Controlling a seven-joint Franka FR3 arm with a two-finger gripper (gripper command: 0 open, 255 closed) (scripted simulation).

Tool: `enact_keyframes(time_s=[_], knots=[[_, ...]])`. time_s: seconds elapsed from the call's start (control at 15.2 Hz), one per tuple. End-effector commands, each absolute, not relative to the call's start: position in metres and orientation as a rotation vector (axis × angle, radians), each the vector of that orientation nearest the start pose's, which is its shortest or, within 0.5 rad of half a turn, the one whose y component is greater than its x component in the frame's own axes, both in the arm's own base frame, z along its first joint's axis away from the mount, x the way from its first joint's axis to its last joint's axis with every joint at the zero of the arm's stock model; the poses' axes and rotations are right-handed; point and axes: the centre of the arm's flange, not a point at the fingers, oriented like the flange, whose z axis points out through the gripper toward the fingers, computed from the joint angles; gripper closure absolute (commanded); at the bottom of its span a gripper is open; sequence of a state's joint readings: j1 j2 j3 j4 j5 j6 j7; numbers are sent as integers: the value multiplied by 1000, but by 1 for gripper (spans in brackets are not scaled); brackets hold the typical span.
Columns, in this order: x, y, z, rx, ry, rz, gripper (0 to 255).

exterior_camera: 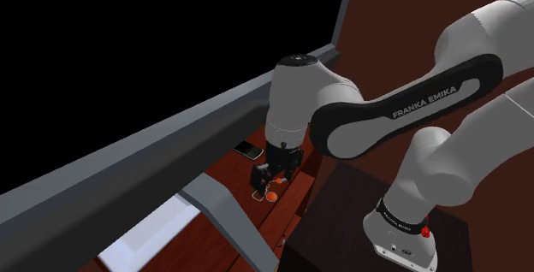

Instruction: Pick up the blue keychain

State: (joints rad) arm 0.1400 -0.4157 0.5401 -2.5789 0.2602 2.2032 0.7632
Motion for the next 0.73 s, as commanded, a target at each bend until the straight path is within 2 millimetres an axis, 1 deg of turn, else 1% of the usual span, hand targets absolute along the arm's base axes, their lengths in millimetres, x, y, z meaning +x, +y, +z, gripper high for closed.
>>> enact_keyframes(time_s=[0.0, 0.2, 0.26, 0.4, 0.46, 0.66], knots=[[314, 263, 365, -3131, 302, 21, 0], [314, 263, 349, -3131, 302, 21, 0], [314, 263, 341, -3131, 302, 21, 0], [314, 263, 341, -3131, 302, 21, 0], [314, 263, 341, -3131, 302, 21, 255], [314, 263, 341, -3131, 302, 21, 255]])
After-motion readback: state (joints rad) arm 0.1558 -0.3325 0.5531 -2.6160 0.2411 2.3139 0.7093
